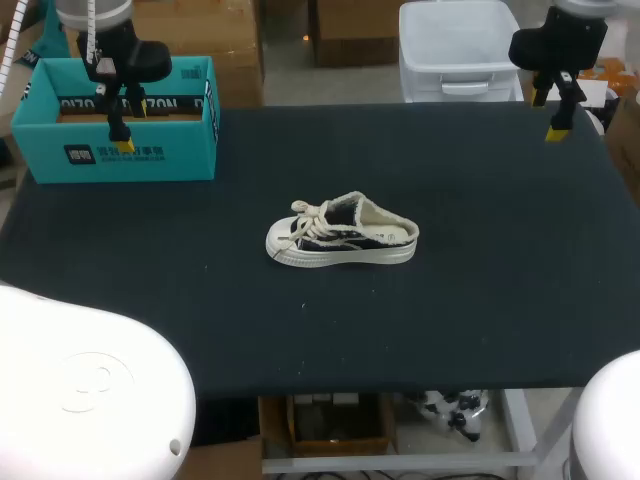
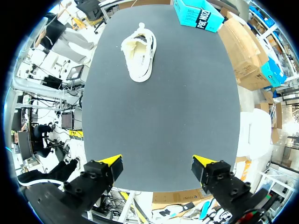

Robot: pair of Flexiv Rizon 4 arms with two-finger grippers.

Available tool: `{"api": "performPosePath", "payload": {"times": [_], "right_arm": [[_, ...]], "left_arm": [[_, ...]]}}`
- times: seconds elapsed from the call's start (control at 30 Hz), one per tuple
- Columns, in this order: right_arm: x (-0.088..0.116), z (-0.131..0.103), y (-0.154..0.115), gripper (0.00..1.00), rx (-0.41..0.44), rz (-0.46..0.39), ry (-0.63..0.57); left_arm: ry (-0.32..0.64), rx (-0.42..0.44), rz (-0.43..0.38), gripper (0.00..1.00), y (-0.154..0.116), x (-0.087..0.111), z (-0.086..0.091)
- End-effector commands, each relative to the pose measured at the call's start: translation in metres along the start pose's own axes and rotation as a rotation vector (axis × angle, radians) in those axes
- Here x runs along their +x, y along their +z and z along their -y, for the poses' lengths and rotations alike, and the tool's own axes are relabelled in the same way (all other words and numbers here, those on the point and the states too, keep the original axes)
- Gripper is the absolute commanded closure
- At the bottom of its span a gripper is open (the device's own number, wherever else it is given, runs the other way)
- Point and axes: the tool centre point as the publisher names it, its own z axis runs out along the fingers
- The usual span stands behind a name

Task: Open the shoe tongue, take the insole out of the shoe, put the insole back into the shoe, and pack the shoe into the shoebox

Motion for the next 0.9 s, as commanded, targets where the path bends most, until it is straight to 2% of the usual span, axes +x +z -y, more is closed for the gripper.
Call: {"api": "performPosePath", "payload": {"times": [0.03, 0.77, 0.9], "right_arm": [[0.0000, 0.0000, 0.0000, 0.00, 0.000, 0.000, 0.000], [0.0000, 0.0000, 0.0000, 0.00, 0.000, 0.000, 0.000], [0.0009, -0.0010, 0.0006, 0.00, -0.020, 0.010, 0.003]], "left_arm": [[0.000, 0.000, 0.000, 0.00, -0.0001, 0.0000, 0.0000], [0.000, 0.000, 0.000, 0.00, -0.0001, 0.0000, 0.0000], [-0.007, 0.016, -0.004, 0.00, -0.0083, 0.0049, 0.0058]]}}
